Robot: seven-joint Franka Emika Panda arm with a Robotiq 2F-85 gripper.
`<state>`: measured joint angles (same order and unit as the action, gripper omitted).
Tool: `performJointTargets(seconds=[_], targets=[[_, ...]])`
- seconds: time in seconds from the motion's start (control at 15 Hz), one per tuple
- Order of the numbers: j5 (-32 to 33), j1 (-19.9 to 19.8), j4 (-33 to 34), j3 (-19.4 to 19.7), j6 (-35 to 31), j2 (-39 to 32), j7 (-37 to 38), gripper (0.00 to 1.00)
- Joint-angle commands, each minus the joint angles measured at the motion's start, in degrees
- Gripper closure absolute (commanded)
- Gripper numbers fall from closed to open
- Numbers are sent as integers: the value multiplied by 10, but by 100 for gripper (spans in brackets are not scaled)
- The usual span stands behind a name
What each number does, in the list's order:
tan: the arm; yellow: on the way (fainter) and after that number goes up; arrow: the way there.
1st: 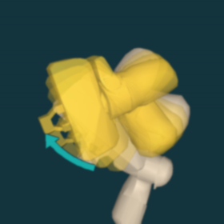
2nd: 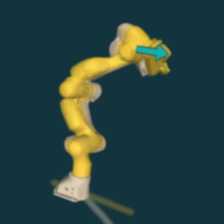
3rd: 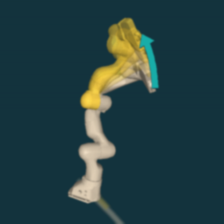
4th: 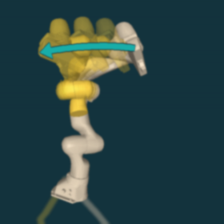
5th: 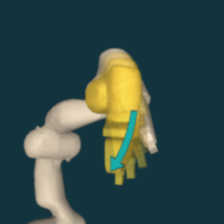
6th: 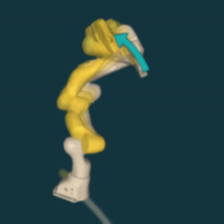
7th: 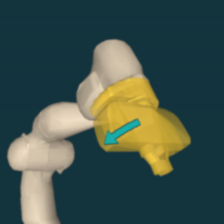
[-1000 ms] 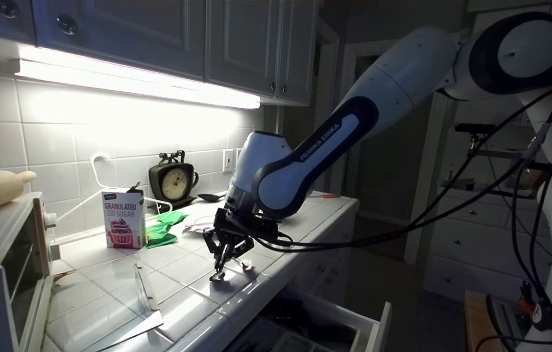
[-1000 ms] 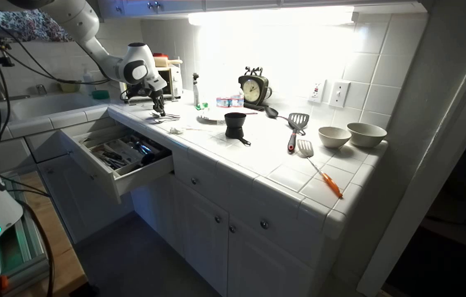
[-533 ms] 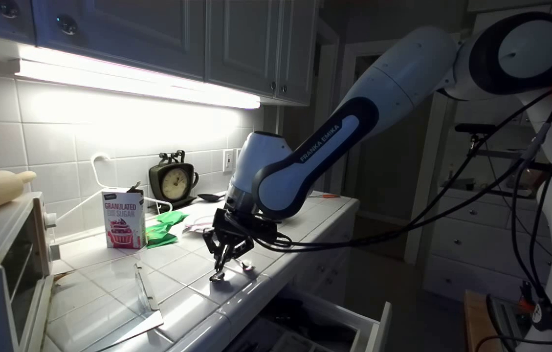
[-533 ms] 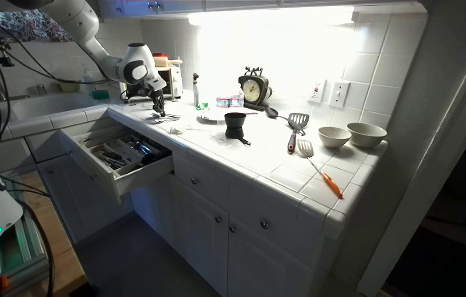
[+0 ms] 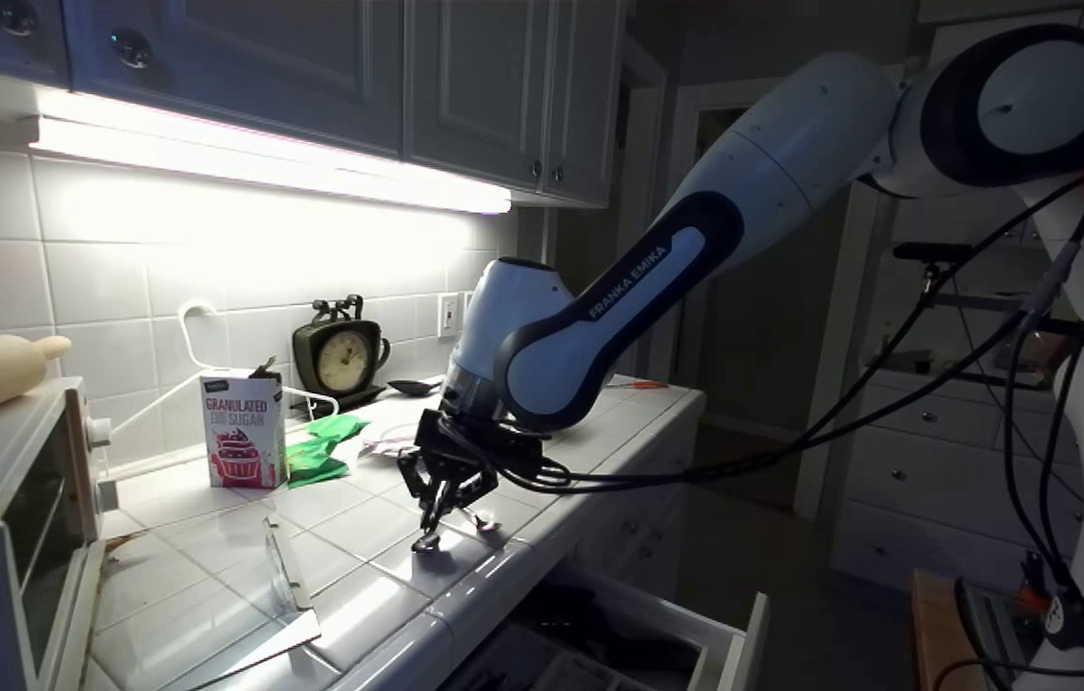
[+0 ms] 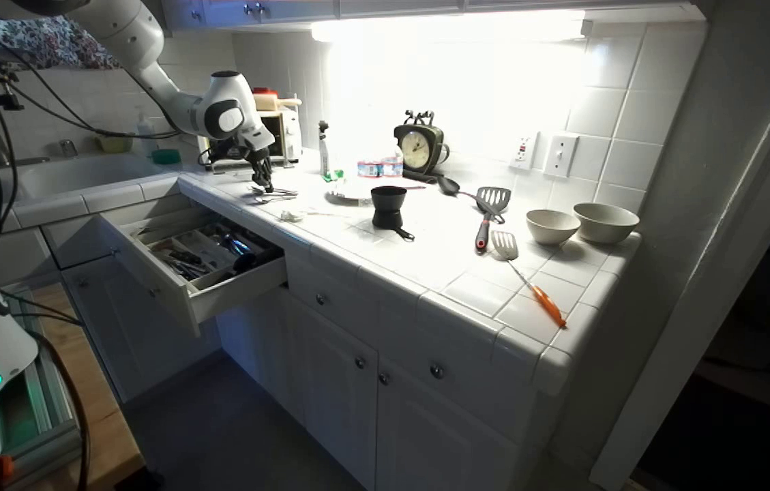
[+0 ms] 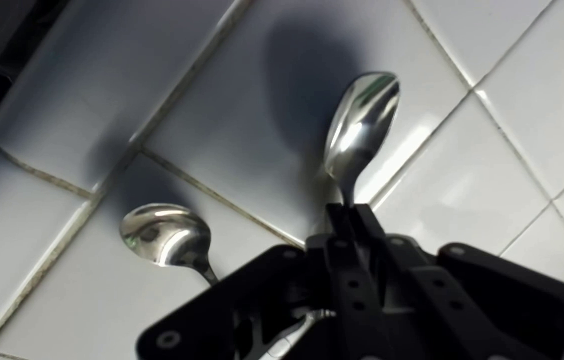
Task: Put the first right spoon on the first left spoon
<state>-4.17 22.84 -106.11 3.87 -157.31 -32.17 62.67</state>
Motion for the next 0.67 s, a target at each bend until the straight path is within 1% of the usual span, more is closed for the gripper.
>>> performJointTargets(seconds=[0.0,0.47,0.53,0.6], targets=[[19,10,15,11,12,-9,30,98],[21,11,20,12,16,-12,36,98],[22,12,21,12,16,-13,36,80],[22,12,22,13,18,-13,37,67]])
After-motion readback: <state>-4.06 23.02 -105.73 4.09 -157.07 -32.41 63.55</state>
